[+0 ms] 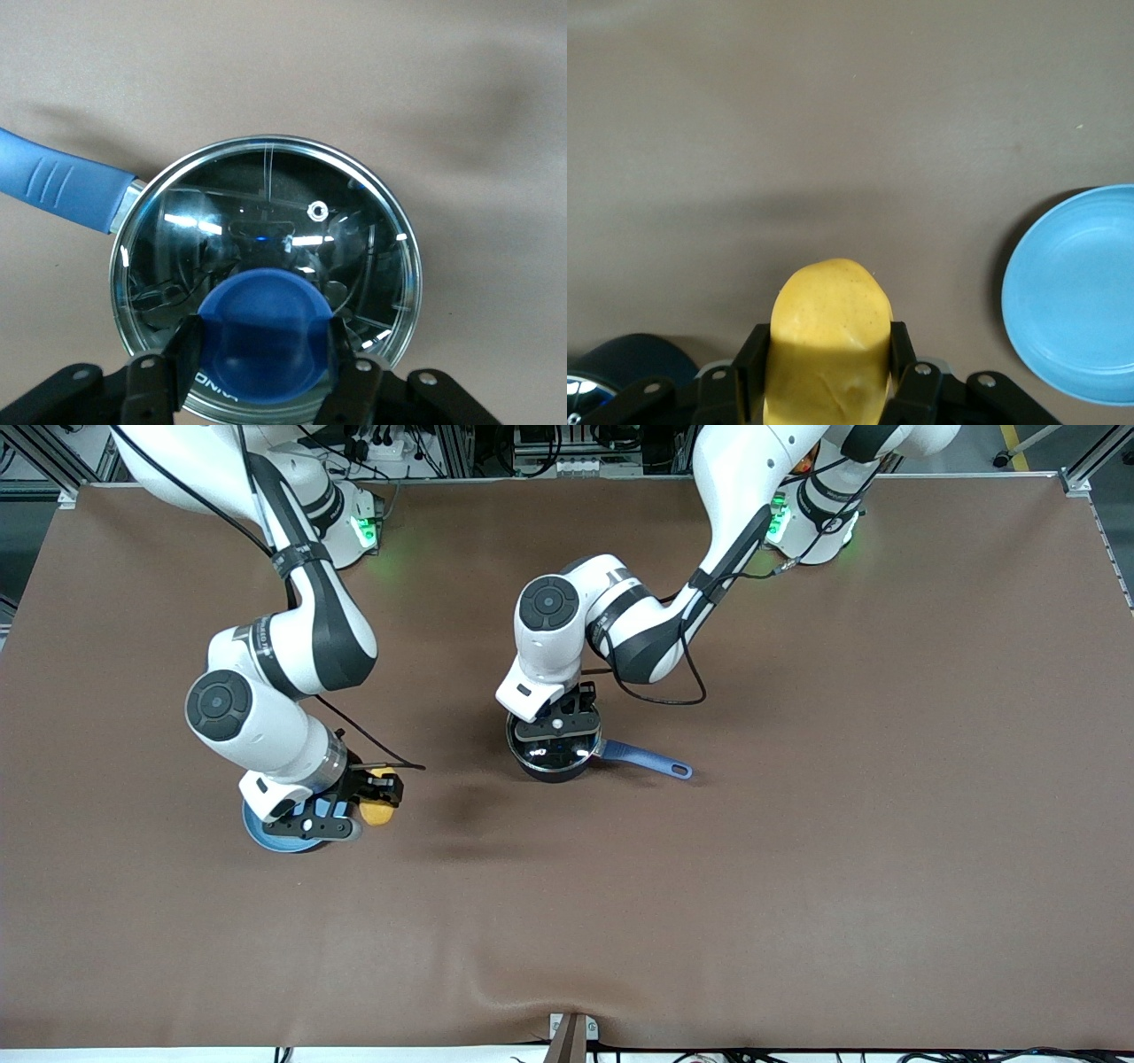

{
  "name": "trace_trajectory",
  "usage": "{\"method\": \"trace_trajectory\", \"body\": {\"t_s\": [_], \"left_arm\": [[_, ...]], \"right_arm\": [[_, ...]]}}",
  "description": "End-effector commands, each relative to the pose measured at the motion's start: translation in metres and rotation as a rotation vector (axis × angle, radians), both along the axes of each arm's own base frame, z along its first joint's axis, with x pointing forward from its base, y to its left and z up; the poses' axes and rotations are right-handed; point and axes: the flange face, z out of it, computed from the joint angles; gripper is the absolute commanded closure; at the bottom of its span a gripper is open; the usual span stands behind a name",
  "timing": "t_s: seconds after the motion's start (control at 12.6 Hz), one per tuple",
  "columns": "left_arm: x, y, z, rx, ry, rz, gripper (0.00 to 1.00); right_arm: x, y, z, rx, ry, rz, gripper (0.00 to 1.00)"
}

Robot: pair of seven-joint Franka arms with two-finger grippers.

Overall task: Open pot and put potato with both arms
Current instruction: 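Lift the potato toward the pot while the left gripper lifts the lid away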

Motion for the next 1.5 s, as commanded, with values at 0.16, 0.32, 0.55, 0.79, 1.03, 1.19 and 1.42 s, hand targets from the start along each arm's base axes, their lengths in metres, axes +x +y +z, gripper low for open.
{"method": "trace_trajectory", "body": {"t_s": [0.16,0.32,0.55,0.79,1.03,1.19,1.42], "left_arm": [[0.006,0.001,0.029,-0.009,-0.055,0.003,1.00],[0.014,0.018,0.085,-0.029,-0.093,0.014,1.00],[0.038,0.075,0.152,0.013,-0.082,-0.016,1.00],[0.062,0.135,0.188,0.050,-0.077,0.031,1.00],[0.090,0.226,0.197,0.083,-0.073,0.016,1.00],[0.105,0.294,0.190,0.111,-0.045,0.012,1.00],[0.125,0.371,0.176,0.084,0.007,0.015,1.00]], "right_arm": [[-0.012,0.023,0.008,0.125,0.053,-0.041,1.00],[-0.016,0.030,0.006,0.146,0.065,-0.040,1.00],[-0.023,0.046,0.003,0.174,0.083,-0.032,1.00],[-0.042,0.089,0.004,0.198,0.096,0.009,1.00],[-0.064,0.130,0.000,0.171,0.109,0.017,1.00],[-0.080,0.158,-0.004,0.107,0.082,0.047,1.00],[-0.104,0.205,-0.035,0.042,0.049,0.069,1.00]]}}
